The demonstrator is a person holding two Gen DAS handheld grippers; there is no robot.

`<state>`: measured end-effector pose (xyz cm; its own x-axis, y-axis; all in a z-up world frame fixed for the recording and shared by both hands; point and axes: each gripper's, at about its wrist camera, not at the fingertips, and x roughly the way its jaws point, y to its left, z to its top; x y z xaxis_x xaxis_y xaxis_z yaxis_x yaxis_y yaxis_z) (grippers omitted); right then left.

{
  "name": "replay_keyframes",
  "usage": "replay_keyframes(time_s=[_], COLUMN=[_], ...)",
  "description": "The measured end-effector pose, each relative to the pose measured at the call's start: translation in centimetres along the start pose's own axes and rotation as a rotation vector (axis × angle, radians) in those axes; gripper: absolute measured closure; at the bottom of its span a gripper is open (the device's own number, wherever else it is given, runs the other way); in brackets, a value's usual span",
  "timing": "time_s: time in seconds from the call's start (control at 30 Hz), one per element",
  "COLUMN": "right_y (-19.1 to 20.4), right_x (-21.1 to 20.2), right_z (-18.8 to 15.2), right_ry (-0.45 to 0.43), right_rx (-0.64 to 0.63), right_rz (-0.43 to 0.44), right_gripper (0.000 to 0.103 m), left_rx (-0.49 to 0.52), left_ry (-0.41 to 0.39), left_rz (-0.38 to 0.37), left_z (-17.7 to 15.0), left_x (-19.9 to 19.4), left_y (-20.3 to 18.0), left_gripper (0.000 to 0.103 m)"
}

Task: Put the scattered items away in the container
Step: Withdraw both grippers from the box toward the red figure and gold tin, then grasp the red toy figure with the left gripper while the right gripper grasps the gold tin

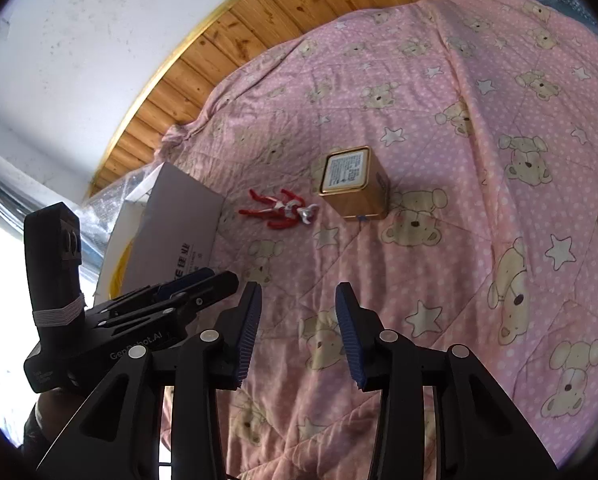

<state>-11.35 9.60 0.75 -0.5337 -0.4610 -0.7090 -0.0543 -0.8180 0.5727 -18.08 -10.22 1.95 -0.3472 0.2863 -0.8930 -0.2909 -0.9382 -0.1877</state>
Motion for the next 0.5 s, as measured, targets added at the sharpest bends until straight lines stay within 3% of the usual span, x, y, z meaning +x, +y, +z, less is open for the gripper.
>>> replay_keyframes(time_s=[0.13, 0.23, 0.5], right_y=[-1.1, -1.9, -2.6], right_x=[1.0, 1.9, 4.5], right_z=[1.4, 2.5, 5.5], right_ry=[-0.005, -0.007, 0.004], right_rx=[0.015, 0.030, 0.035], right_rz=[-0.028, -0.045, -0.054], right_gripper=[0.056, 0.052, 0.049], left_rx=[-0.002, -0.008, -0.059], left_ry=[0.019, 0.030, 0.023], left_rz=[0.002, 0.012, 0.026], left_z=[1.7, 2.8, 5.7], left_x=[2.1, 3.5, 5.9], left_y=[0.0, 0.4, 3.1], left_gripper=[0.062, 0.055, 0.055])
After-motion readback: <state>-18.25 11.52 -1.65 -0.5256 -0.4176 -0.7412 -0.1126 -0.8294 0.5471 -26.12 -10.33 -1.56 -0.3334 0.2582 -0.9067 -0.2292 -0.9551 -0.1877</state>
